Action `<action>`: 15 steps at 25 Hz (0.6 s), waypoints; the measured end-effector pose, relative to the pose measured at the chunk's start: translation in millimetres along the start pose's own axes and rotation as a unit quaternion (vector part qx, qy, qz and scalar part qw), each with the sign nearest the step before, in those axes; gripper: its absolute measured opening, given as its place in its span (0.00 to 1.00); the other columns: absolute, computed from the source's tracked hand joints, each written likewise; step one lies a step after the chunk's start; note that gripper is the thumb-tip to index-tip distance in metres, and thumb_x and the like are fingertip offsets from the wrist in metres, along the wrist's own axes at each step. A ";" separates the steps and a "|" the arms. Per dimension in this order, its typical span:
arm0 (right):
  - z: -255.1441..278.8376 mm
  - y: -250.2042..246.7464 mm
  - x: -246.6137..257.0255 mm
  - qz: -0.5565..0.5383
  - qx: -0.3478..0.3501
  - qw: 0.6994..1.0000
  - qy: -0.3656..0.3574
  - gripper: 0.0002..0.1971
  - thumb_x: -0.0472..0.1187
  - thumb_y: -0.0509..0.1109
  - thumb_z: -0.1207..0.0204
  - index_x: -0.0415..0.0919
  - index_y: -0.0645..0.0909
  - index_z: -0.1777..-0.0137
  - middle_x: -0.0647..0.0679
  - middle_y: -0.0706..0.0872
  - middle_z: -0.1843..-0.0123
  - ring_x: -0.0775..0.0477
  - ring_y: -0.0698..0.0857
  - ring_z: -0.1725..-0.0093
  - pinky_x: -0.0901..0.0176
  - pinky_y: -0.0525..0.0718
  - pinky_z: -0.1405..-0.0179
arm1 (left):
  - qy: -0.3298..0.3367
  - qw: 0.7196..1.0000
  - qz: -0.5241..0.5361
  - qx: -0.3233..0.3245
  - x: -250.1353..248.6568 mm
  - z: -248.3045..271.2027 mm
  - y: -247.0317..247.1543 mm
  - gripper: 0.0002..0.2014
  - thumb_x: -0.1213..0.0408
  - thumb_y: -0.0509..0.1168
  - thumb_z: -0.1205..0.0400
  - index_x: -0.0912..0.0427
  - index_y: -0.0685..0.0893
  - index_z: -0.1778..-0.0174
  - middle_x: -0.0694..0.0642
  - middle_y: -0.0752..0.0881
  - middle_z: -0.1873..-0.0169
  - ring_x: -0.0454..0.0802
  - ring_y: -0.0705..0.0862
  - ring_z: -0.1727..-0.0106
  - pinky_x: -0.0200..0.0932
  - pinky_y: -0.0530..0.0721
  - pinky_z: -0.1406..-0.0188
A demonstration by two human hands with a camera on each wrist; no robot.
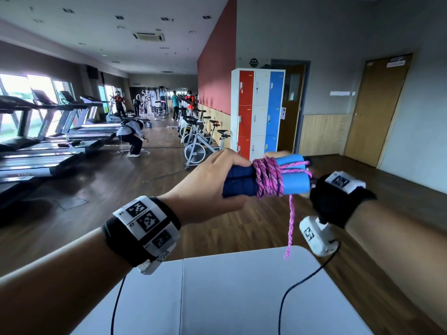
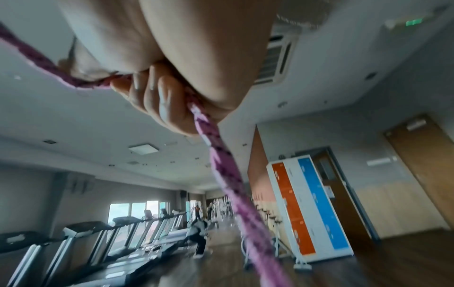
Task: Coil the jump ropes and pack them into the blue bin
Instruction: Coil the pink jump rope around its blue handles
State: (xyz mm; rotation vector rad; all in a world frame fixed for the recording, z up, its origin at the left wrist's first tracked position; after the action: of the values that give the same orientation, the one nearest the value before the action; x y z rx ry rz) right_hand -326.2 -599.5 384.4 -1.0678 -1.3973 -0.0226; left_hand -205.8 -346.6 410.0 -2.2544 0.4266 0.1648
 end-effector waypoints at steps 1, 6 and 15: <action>5.1 17.8 -15.6 -0.008 -0.018 0.998 0.052 0.09 0.51 0.74 0.20 0.48 0.82 0.56 0.54 0.86 0.60 0.54 0.87 0.59 0.66 0.84 0.62 | -0.003 1.000 -0.006 -0.008 2.0 -1.7 -0.2 0.25 0.59 0.77 0.25 0.51 0.78 0.33 0.41 0.79 0.42 0.40 0.78 0.38 0.30 0.73 0.38; 82.1 104.1 32.7 -0.054 -0.037 0.990 -0.126 0.18 0.40 0.60 0.10 0.38 0.79 0.63 0.55 0.72 0.78 0.59 0.69 0.80 0.70 0.65 0.79 | -0.015 0.997 -0.075 0.027 34.4 -6.5 2.7 0.28 0.50 0.71 0.17 0.47 0.73 0.22 0.48 0.79 0.34 0.47 0.73 0.31 0.50 0.75 0.29; 97.0 25.1 116.0 0.283 0.018 0.939 -0.195 0.13 0.51 0.68 0.16 0.47 0.83 0.59 0.53 0.83 0.67 0.55 0.79 0.67 0.57 0.70 0.70 | 0.076 0.972 -0.177 0.134 65.2 -1.2 -0.3 0.21 0.46 0.55 0.11 0.40 0.74 0.21 0.54 0.79 0.32 0.54 0.76 0.35 0.54 0.78 0.31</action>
State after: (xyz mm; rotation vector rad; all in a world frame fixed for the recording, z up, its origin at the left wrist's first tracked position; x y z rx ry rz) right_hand -357.2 -461.4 443.1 -1.4630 -1.3756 0.6642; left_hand -144.8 -363.6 394.3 -2.0408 0.1103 -0.2378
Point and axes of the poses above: each hand's wrist, its own z-axis away from the middle knuckle, its own y-axis out of the palm, x = y × z, the point moved 1 cm from there along -z, towards the middle knuckle
